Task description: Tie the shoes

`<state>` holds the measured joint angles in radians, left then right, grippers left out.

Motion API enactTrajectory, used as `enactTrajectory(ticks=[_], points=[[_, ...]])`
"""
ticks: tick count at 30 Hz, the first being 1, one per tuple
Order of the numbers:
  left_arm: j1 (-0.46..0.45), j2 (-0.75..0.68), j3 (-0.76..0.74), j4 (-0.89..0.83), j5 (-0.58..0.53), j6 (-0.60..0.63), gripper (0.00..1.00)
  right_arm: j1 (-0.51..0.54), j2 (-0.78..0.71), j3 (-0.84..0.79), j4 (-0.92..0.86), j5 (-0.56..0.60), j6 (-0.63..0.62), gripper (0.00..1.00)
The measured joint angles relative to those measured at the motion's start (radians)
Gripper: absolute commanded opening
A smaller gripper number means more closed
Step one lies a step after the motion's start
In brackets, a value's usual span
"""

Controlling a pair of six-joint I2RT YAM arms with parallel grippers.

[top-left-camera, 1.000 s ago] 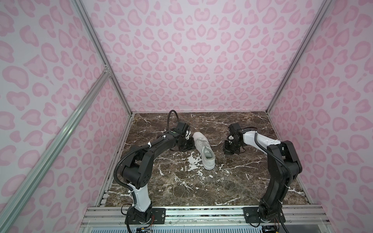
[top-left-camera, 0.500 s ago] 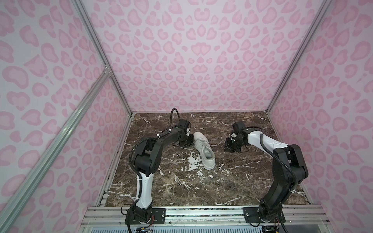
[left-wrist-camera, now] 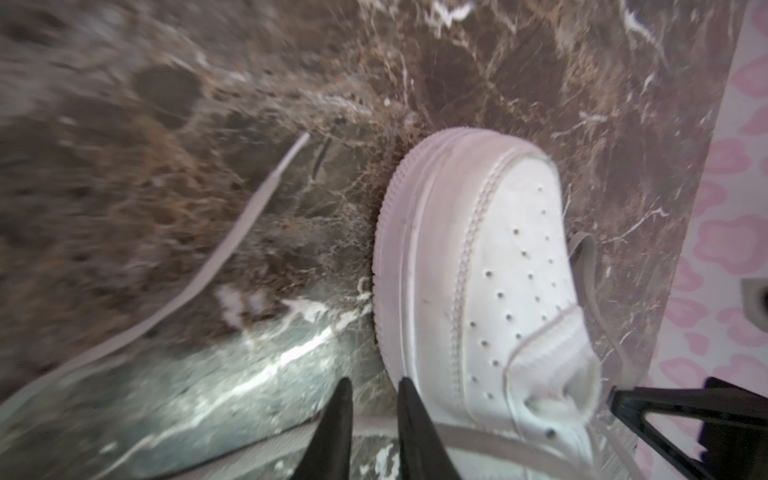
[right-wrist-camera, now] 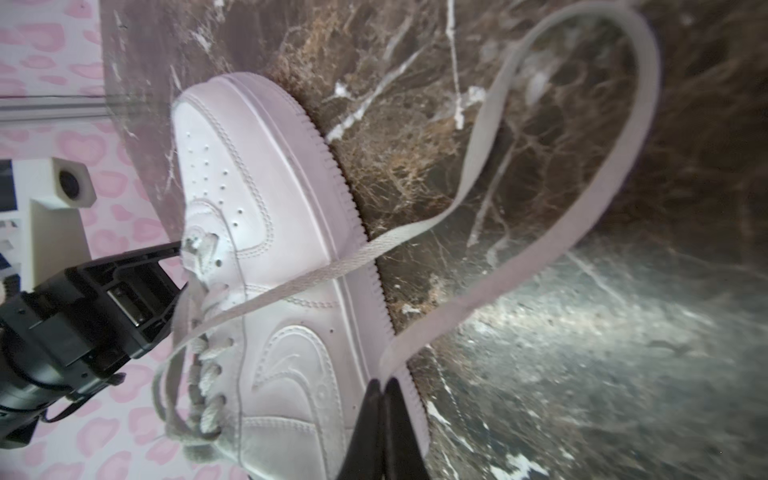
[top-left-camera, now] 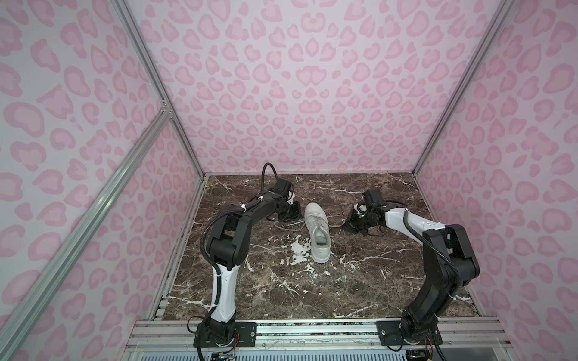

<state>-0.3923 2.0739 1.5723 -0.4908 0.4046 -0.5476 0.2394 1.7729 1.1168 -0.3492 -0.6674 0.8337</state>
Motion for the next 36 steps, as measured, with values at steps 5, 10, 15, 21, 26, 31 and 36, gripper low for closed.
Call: enactTrajectory(ticks=[5, 10, 15, 21, 26, 31, 36], points=[[-0.01, -0.151, 0.0, -0.016, 0.021, 0.008, 0.29, 0.0, 0.02, -0.037, 0.162, -0.069, 0.114, 0.04], [-0.036, -0.215, -0.042, -0.019, 0.082, -0.018, 0.3, 0.01, 0.048, -0.055, 0.313, -0.122, 0.224, 0.04], [-0.071, -0.254, -0.098, -0.009, 0.128, -0.07, 0.31, 0.023, 0.076, -0.06, 0.431, -0.162, 0.312, 0.04], [-0.121, -0.274, -0.133, 0.002, 0.154, -0.106, 0.32, 0.039, 0.113, -0.07, 0.571, -0.199, 0.414, 0.04], [-0.132, -0.282, -0.15, 0.01, 0.156, -0.124, 0.32, 0.049, 0.117, -0.079, 0.639, -0.22, 0.46, 0.04], [-0.134, -0.282, -0.152, 0.016, 0.156, -0.125, 0.32, 0.053, 0.117, -0.093, 0.666, -0.235, 0.475, 0.04], [-0.139, -0.282, -0.157, 0.018, 0.156, -0.125, 0.32, 0.056, 0.111, -0.103, 0.664, -0.252, 0.476, 0.04]])
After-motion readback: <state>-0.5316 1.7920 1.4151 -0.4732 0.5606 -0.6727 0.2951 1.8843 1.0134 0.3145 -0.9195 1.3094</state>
